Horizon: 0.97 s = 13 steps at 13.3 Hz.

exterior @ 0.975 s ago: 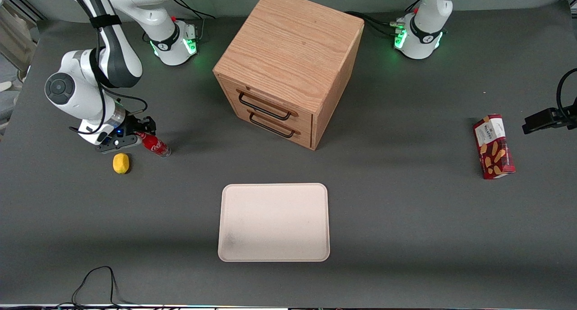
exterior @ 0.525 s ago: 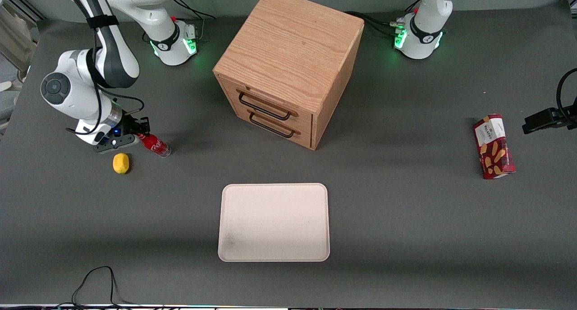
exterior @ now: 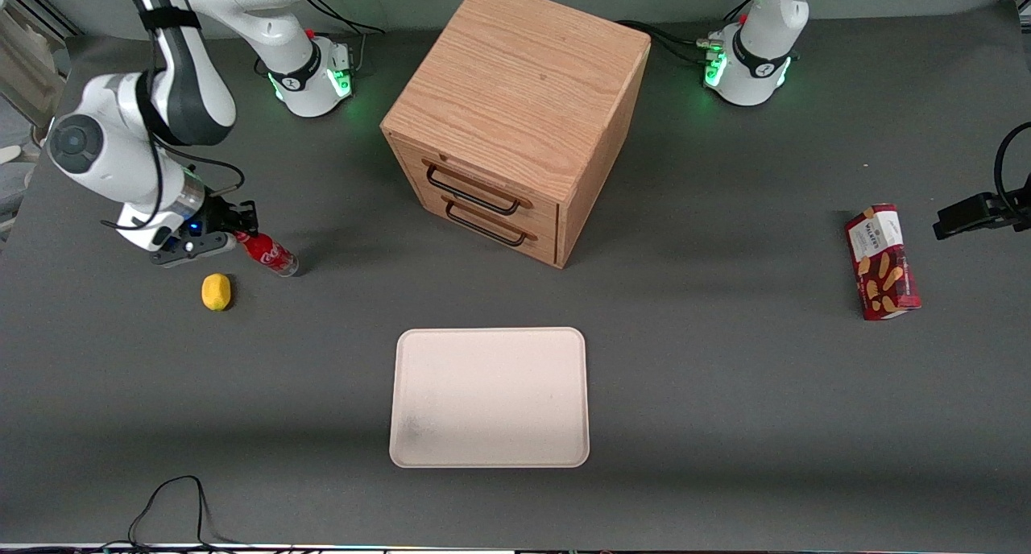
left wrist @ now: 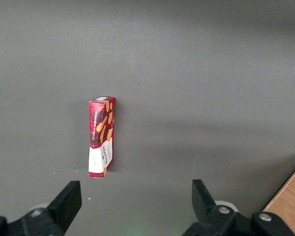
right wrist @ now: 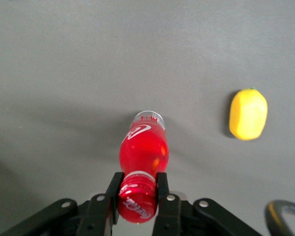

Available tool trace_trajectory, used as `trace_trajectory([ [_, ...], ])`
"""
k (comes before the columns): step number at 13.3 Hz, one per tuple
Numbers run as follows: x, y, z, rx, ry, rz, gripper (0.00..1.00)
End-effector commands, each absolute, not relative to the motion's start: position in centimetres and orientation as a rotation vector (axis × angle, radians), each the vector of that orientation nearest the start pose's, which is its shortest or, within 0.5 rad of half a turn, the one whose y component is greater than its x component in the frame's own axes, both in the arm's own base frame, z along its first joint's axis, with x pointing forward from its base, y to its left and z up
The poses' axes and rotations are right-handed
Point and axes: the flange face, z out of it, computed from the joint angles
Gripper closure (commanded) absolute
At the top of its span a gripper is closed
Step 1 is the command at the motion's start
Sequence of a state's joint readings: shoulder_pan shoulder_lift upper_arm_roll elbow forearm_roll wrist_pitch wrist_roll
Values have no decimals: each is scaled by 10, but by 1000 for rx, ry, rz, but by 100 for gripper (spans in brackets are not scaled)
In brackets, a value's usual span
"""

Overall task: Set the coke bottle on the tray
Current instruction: 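Carry the held bottle with the right gripper over the white tray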

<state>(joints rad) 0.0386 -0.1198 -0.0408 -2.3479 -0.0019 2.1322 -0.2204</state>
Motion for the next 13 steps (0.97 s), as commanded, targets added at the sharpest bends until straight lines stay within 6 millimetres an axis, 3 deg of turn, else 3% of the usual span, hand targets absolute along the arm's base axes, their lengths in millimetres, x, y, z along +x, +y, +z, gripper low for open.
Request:
trace_trajectory([
  [1,499,-2,451,-3104,-230,153,100],
  [4,538,-2,515,-3094,-221,281,100],
  [7,566,-1,561,-3101,-164,326,100],
  [10,592,3,590,-3112,-112,335,100],
  [13,619,10,590,-3123,-65,356,100],
])
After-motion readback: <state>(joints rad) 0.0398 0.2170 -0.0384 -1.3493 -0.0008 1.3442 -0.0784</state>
